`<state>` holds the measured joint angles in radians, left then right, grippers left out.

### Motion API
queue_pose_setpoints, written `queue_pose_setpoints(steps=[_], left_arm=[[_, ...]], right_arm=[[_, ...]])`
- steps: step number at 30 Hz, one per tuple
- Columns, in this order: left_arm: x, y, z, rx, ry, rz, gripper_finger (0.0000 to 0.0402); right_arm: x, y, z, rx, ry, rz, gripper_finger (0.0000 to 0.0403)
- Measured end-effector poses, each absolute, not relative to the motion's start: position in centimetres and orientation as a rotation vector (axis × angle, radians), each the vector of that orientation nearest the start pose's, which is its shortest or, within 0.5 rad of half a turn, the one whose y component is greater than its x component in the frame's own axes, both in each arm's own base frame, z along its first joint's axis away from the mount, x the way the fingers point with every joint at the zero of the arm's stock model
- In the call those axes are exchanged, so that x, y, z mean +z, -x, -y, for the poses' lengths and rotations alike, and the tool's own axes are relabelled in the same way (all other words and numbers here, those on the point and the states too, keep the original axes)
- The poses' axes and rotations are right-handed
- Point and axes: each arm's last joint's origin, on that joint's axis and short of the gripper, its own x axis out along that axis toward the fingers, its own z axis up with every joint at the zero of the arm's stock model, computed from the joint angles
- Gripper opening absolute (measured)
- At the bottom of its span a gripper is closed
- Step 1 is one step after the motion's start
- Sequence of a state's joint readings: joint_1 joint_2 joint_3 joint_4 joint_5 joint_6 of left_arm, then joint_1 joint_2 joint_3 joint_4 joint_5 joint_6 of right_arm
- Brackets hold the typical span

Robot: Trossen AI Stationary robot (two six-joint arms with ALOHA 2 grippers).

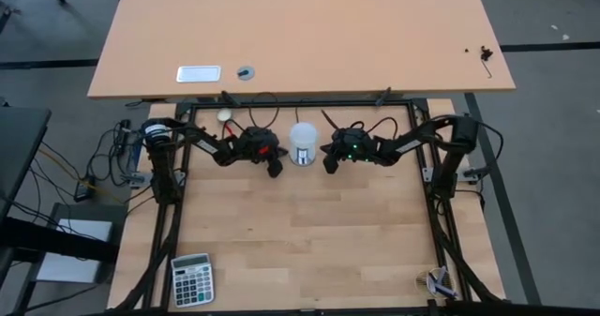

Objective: Screw lightbulb
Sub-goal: Move the lamp to the bottom, then insert the lightbulb into the lamp

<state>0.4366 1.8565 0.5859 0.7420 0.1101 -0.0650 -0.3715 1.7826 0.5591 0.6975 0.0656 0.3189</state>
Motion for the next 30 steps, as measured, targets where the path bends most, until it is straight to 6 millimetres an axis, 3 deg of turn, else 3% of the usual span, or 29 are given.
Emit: queue_pose_setpoints(steps=[6,18,30], left_arm=[[9.3,-28.3,-12.3,0.307,0.220,-0.480,0.0000],[8.9,-29.3,-9.8,0.232,0.229,-0.483,0.0000],[10.0,-29.6,-9.0,0.216,0.238,-0.453,0.0000]], right_arm=[[9.1,-28.5,11.6,-0.505,-0.403,-0.483,0.0006],[9.5,-28.4,10.9,-0.431,-0.451,-0.538,0.0007],[13.7,-26.6,11.0,-0.442,-0.389,-0.570,0.0008]])
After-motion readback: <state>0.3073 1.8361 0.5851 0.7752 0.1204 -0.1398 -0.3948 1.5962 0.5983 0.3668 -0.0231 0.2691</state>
